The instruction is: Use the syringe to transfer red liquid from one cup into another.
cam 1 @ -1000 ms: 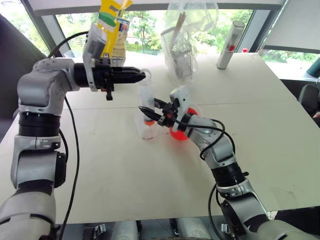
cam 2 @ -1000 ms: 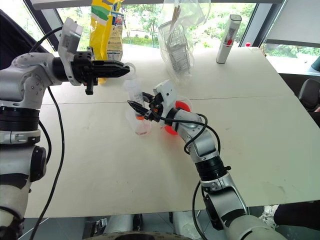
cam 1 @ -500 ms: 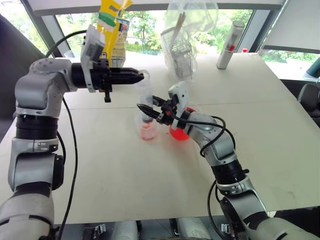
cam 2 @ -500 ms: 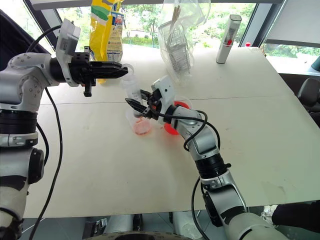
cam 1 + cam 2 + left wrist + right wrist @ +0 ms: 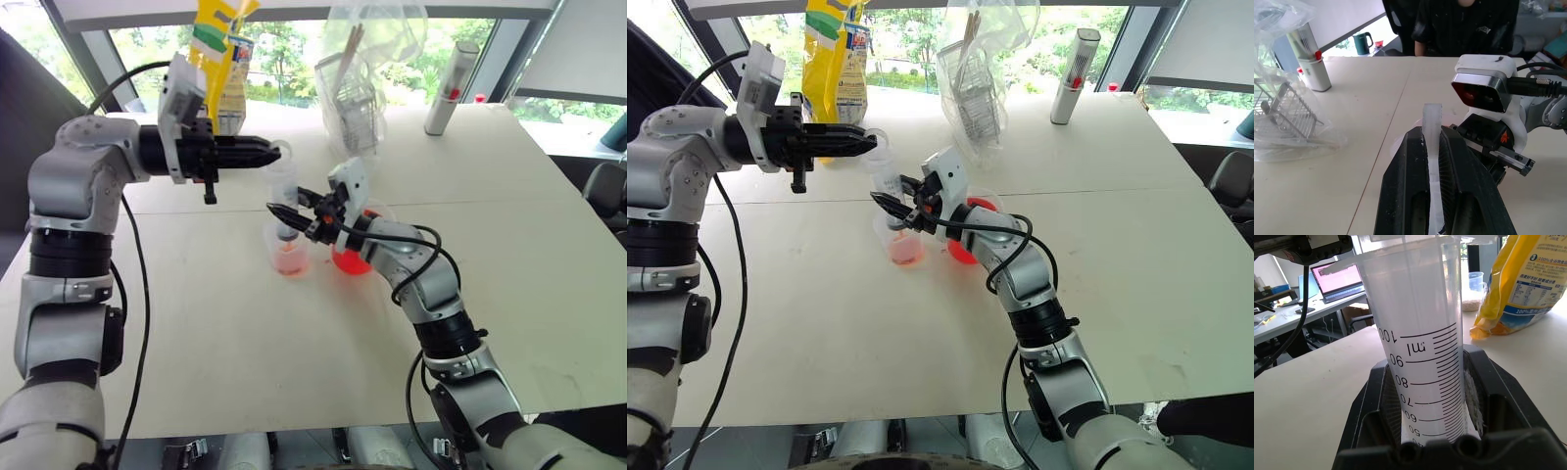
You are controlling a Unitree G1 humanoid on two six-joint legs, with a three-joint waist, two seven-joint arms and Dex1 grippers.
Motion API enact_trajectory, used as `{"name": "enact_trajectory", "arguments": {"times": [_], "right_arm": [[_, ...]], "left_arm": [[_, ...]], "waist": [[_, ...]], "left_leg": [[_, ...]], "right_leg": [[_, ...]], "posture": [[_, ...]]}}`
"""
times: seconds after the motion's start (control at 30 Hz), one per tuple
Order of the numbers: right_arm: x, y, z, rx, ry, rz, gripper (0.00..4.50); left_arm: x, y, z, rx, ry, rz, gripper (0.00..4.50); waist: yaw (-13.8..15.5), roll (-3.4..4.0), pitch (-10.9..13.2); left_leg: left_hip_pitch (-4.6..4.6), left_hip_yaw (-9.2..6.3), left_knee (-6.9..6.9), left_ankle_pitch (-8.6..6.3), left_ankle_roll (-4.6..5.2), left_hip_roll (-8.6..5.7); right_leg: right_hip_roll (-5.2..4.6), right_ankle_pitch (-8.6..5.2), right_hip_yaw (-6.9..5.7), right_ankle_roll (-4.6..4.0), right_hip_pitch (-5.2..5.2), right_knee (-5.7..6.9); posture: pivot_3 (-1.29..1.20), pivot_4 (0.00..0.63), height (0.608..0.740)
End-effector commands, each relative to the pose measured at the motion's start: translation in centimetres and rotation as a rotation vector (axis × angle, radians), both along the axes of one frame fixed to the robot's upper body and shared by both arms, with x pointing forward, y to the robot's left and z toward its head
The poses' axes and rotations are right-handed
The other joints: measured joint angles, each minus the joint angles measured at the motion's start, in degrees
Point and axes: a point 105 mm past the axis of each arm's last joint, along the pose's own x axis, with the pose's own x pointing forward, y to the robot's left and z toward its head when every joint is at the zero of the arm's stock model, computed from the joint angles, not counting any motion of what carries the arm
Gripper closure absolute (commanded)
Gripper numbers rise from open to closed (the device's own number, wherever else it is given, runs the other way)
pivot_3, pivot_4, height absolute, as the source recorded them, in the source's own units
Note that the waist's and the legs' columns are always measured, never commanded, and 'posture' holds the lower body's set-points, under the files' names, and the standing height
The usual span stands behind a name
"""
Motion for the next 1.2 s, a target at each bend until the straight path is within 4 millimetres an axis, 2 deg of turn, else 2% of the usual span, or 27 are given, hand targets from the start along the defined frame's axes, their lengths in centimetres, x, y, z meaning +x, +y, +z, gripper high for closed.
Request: {"name": "enact_trajectory", "arguments": {"times": [0.03, 0.07, 0.1, 0.2, 0.37, 0.4, 0.53, 0.6, 0.7, 0.8, 0.87, 1.1, 1.2], "right_arm": [[-0.9, -0.3, 5.4, 0.118, -0.164, 0.016, 3.1], [-0.9, -0.3, 5.3, 0.116, -0.162, 0.017, 3.1], [-0.9, -0.2, 5.2, 0.116, -0.157, 0.018, 3.1], [-1.0, 0.0, 4.8, 0.114, -0.147, 0.023, 3.1], [-1.1, 0.2, 4.4, 0.113, -0.133, 0.031, 3.1], [-1.1, 0.3, 4.4, 0.113, -0.132, 0.032, 3.1], [-1.2, 0.3, 4.3, 0.115, -0.129, 0.035, 3.1], [-1.1, 0.3, 4.4, 0.127, -0.119, 0.035, 3.1], [-1.1, 0.3, 4.3, 0.129, -0.115, 0.036, 3.1], [-1.3, 0.1, 4.6, 0.135, -0.108, 0.036, 3.1], [-1.4, -0.1, 5.0, 0.145, -0.103, 0.038, 3.1], [-1.3, -2.7, 10.6, 0.24, -0.086, -0.015, 3.1], [-1.0, -4.7, 13.2, 0.227, -0.086, -0.077, 3.1]], "left_arm": [[-0.2, -0.3, -0.3, 0.007, 0.041, -0.016, 4.47], [-0.2, -0.2, 0.0, -0.001, 0.039, -0.013, 4.47], [-0.2, -0.1, 0.2, -0.005, 0.037, -0.011, 4.09], [-0.4, 0.3, 0.7, -0.019, 0.044, -0.009, 2.86], [-0.6, 1.0, 1.2, -0.04, 0.032, 0.017, 0.28], [-0.6, 1.1, 1.2, -0.041, 0.03, 0.022, 0.03], [-0.2, 2.4, 1.4, -0.029, 0.012, 0.078, 0.03], [-0.1, 3.7, 1.2, -0.012, 0.015, 0.121, 0.03], [0.0, 4.8, 0.1, 0.03, 0.036, 0.151, 0.03], [-0.7, 5.0, -1.8, 0.091, 0.065, 0.13, 0.03], [-0.9, 5.0, -2.3, 0.101, 0.075, 0.12, 0.03], [-0.9, 4.2, -4.1, 0.16, 0.073, 0.079, 0.03], [-1.0, 3.7, -4.3, 0.166, 0.069, 0.049, 0.03]], "waist": [[0.0, 0.0, 0.0], [0.0, 0.0, 0.0], [0.0, 0.0, 0.0], [0.0, -0.02, 0.0], [0.0, -0.01, 0.0], [0.0, -0.01, 0.0], [0.0, -0.01, 0.0], [0.0, -0.01, 0.0], [-0.1, -0.01, 0.0], [0.0, -0.01, 0.0], [0.1, -0.01, 0.0], [0.1, -0.02, 0.0], [0.1, -0.02, 0.0]], "left_leg": [[0.0, 0.0, 0.0, 0.0, 0.0, 0.0], [0.0, 0.0, 0.0, 0.0, 0.0, 0.0], [0.0, 0.0, 0.0, 0.0, 0.0, 0.0], [-0.02, -0.01, 0.0, 0.0, 0.0, 0.0], [-0.02, -0.03, -0.03, 0.0, 0.0, 0.01], [-0.02, -0.04, -0.03, 0.0, 0.0, 0.01], [-0.01, -0.07, -0.03, 0.0, 0.0, 0.01], [-0.01, -0.07, -0.03, 0.0, 0.0, 0.01], [0.02, -0.07, -0.06, 0.0, 0.0, 0.01], [0.01, -0.06, -0.06, 0.0, 0.0, 0.01], [0.0, -0.05, -0.06, 0.0, 0.0, 0.01], [-0.06, -0.08, -0.04, 0.0, 0.0, 0.0], [-0.05, -0.07, -0.07, 0.0, 0.0, 0.01]], "right_leg": [[0.0, 0.0, 0.0, 0.0, 0.0, 0.0], [0.0, 0.0, 0.0, 0.0, 0.0, 0.0], [0.0, 0.0, 0.0, 0.0, 0.0, 0.0], [0.0, 0.0, 0.0, 0.0, 0.0, -0.01], [0.0, 0.0, 0.0, 0.0, -0.02, -0.02], [0.0, 0.0, 0.0, 0.0, -0.01, -0.02], [0.0, 0.0, 0.0, 0.0, -0.01, -0.02], [0.0, 0.0, 0.0, 0.0, -0.01, -0.03], [0.0, 0.0, 0.01, 0.0, -0.02, -0.03], [-0.02, 0.0, 0.01, -0.01, -0.01, -0.03], [-0.04, 0.0, 0.01, -0.01, -0.01, -0.04], [-0.12, 0.0, -0.03, -0.01, -0.03, -0.05], [-0.13, 0.0, -0.03, -0.01, -0.04, -0.06]], "posture": [[0.0, 0.15, 0.739], [0.0, 0.15, 0.739], [0.0, 0.15, 0.739], [0.0, 0.15, 0.739], [0.0, 0.15, 0.739], [0.0, 0.15, 0.739], [0.0, 0.15, 0.739], [0.0, 0.15, 0.739], [0.0, 0.15, 0.739], [0.0, 0.15, 0.739], [0.0, 0.15, 0.739], [0.0, 0.15, 0.739], [0.0, 0.15, 0.739]]}}
